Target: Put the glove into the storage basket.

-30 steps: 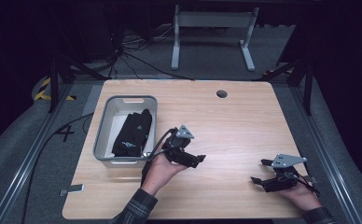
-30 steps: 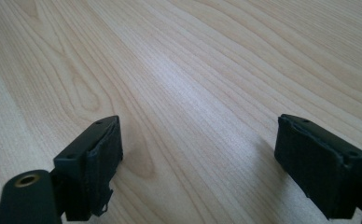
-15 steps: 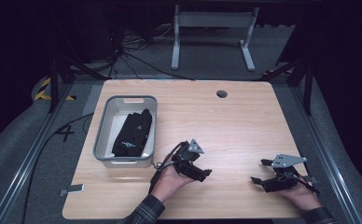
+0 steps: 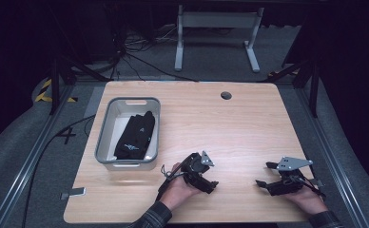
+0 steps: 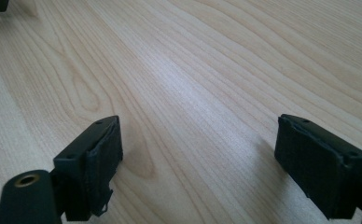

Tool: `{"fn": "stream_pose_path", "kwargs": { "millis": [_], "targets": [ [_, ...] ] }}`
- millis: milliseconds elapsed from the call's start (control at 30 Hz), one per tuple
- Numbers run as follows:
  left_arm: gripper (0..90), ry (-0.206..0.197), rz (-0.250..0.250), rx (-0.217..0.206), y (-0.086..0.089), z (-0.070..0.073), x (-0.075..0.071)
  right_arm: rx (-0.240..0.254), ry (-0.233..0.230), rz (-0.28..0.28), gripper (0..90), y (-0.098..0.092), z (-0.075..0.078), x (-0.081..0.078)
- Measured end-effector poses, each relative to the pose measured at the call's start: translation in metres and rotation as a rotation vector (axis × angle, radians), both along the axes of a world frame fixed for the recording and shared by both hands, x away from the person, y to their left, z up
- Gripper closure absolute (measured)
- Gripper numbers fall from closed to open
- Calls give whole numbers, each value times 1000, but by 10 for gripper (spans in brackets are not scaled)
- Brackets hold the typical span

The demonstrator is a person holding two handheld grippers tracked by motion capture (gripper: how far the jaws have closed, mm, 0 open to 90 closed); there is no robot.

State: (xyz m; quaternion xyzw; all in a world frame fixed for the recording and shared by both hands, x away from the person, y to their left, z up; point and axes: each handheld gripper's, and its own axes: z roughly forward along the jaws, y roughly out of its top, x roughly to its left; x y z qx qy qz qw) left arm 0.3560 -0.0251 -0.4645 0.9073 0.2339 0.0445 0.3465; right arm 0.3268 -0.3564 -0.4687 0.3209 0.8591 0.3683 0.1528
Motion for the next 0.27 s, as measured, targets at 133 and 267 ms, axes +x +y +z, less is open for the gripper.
{"fn": "stream_pose_path", "kwargs": {
  "millis": [133, 267],
  "targets": [
    [112, -40, -17, 17, 0, -3, -3, 0, 0, 0, 157, 0, 0, 0],
    [97, -60, -29, 22, -1, -4, -4, 0, 0, 0, 158, 0, 0, 0]
  ]
}}
